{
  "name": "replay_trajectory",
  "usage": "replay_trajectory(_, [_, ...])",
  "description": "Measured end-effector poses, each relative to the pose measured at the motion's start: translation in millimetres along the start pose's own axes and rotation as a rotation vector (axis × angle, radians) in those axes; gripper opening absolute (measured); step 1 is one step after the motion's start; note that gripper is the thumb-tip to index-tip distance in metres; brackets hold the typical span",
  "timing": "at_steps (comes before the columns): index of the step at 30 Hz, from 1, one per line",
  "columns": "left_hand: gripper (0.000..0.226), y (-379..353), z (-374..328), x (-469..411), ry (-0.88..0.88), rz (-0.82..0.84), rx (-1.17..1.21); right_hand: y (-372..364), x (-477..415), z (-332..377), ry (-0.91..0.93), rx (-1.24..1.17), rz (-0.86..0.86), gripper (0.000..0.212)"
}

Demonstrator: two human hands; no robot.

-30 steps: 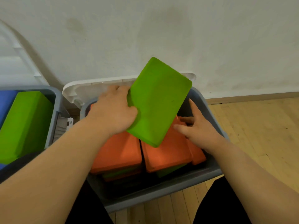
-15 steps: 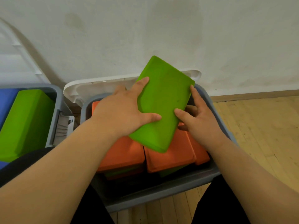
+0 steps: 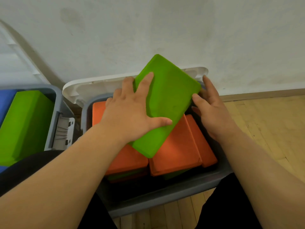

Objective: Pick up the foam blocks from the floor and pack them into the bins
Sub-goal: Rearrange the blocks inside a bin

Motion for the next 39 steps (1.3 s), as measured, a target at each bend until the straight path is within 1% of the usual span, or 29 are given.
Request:
replay_trajectory(2, [0.117, 2, -3, -1, -0.014, 0.005, -0.033, 2, 0, 7, 0.028, 0.03, 0.002, 0.07])
replay_trajectory(4, [0.11, 4, -6, -1, -0.016, -0.015, -0.078, 8, 8, 6, -0.006, 0.085, 0.044, 0.067])
replay_trajectory(5, [0.108, 2, -7, -2, -0.026, -0.012, -0.107, 5, 15, 3, -0.056, 0.095, 0.112, 0.06])
replay_trajectory(7, [0.106, -12, -12, -4, -0.069, 0.077, -0.181, -4, 24, -10, -0.198, 0.163, 0.248, 0.04])
replay_trajectory(8, [0.105, -24, -16, -4, -0.097, 0.141, -0.223, -1, 23, -20, -0.255, 0.196, 0.239, 0.034])
replay_trajectory(9, [0.103, -34, -19, -5, -0.118, 0.188, -0.254, 6, 18, -29, -0.293, 0.219, 0.165, 0.032])
replay_trajectory(10, [0.101, -41, -20, -6, -0.13, 0.203, -0.264, 19, 11, -38, -0.313, 0.291, 0.064, 0.035])
replay_trajectory(11, [0.1, -44, -20, -8, -0.135, 0.194, -0.259, 33, 4, -47, -0.318, 0.423, -0.012, 0.041])
replay_trajectory(12, [0.099, -44, -20, -10, -0.139, 0.176, -0.251, 44, -1, -58, -0.348, 0.577, -0.026, 0.049])
replay_trajectory(13, [0.098, -42, -19, -11, -0.143, 0.16, -0.249, 51, -2, -70, -0.406, 0.714, 0.019, 0.057])
replay_trajectory(14, [0.097, -41, -18, -11, -0.146, 0.151, -0.249, 54, -1, -84, -0.481, 0.828, 0.098, 0.065])
replay_trajectory(16, [0.098, -42, -16, -10, -0.148, 0.15, -0.247, 53, 7, -112, -0.59, 0.969, 0.262, 0.074])
replay_trajectory(17, [0.098, -42, -15, -10, -0.147, 0.151, -0.247, 51, 11, -123, -0.614, 1.025, 0.331, 0.077])
replay_trajectory(19, [0.099, -41, -12, -10, -0.147, 0.149, -0.246, 51, 22, -139, -0.653, 1.122, 0.455, 0.083])
replay_trajectory(21, [0.101, -38, -6, -13, -0.145, 0.139, -0.23, 57, 33, -152, -0.706, 1.162, 0.522, 0.091])
replay_trajectory(23, [0.102, -34, 1, -14, -0.139, 0.125, -0.213, 60, 40, -160, -0.719, 1.173, 0.555, 0.1])
replay_trajectory(25, [0.103, -33, 3, -14, -0.134, 0.114, -0.211, 60, 43, -169, -0.72, 1.168, 0.576, 0.115])
replay_trajectory(27, [0.103, -36, -2, -13, -0.136, 0.113, -0.228, 60, 43, -172, -0.697, 1.181, 0.562, 0.12])
replay_trajectory(29, [0.104, -39, -7, -12, -0.139, 0.112, -0.239, 60, 38, -166, -0.655, 1.14, 0.492, 0.119])
replay_trajectory(30, [0.104, -39, -7, -13, -0.139, 0.108, -0.237, 61, 34, -156, -0.627, 1.083, 0.428, 0.115])
replay_trajectory(32, [0.104, -38, -7, -14, -0.136, 0.096, -0.228, 67, 27, -129, -0.543, 0.959, 0.265, 0.103])
replay_trajectory(34, [0.104, -39, -7, -15, -0.133, 0.085, -0.228, 78, 25, -97, -0.437, 0.917, 0.056, 0.089])
replay_trajectory(37, [0.104, -41, -11, -18, -0.131, 0.082, -0.23, 88, 32, -44, -0.154, 0.86, -0.264, 0.063])
replay_trajectory(39, [0.105, -42, -12, -19, -0.128, 0.081, -0.218, 89, 32, -20, 0.046, 0.834, -0.428, 0.049])
Point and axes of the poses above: each hand's wrist, its own x-axis away from the middle knuckle, its own y-axis out of the back of the hand, z = x × y, the point moved 5 cm from there along -x, towards the middle knuckle, and after that the axes turned 2 degrees about z, right-handed, at the moved point
